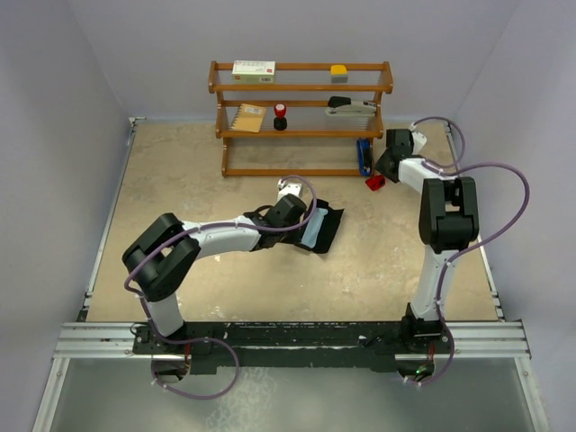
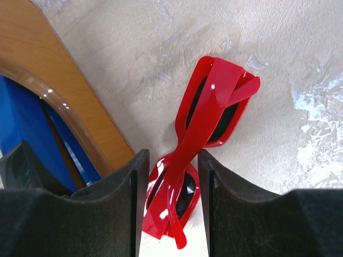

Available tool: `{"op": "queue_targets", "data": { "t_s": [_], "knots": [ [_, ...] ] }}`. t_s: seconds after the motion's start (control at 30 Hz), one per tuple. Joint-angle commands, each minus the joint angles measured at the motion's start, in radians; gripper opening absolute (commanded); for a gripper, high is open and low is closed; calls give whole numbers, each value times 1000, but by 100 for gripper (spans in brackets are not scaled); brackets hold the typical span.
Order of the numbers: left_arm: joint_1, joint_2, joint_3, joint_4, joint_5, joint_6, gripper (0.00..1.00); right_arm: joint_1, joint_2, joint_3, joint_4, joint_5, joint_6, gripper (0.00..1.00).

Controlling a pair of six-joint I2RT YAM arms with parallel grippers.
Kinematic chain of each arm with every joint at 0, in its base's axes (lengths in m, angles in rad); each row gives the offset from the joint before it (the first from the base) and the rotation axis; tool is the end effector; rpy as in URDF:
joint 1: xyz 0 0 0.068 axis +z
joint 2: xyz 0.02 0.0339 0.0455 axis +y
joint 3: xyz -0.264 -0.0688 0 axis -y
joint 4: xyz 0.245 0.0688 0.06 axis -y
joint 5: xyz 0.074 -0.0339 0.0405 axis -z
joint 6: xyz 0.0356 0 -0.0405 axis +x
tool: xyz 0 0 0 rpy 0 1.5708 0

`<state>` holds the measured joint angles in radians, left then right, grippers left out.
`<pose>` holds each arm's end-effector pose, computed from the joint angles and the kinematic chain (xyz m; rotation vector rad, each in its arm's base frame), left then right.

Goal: Organize the sunglasses
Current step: Pick up the sunglasses from the center of the board.

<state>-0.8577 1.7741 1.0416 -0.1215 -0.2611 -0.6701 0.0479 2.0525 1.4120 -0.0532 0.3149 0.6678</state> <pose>0.2469 -0.2714 0.1711 0.1083 2.4225 -0.3979 0.4575 0.0109 0.1802 0.8339 2.0623 0.0345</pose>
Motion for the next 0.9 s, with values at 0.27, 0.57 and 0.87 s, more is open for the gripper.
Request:
{"op": "queue_targets", "data": {
  "t_s": [0.27,0.57,0.87],
  "knots": [
    [-3,16,46,14,7,0,0,-17,25,55,-2,-22,7,33],
    [-2,19,47,14,6,-1,0,-17,-14,-18,33,-28,-2,9],
    [-2,9,43,12,7,4,0,-17,-90,-95,41,-32,-4,0]
  ]
}}
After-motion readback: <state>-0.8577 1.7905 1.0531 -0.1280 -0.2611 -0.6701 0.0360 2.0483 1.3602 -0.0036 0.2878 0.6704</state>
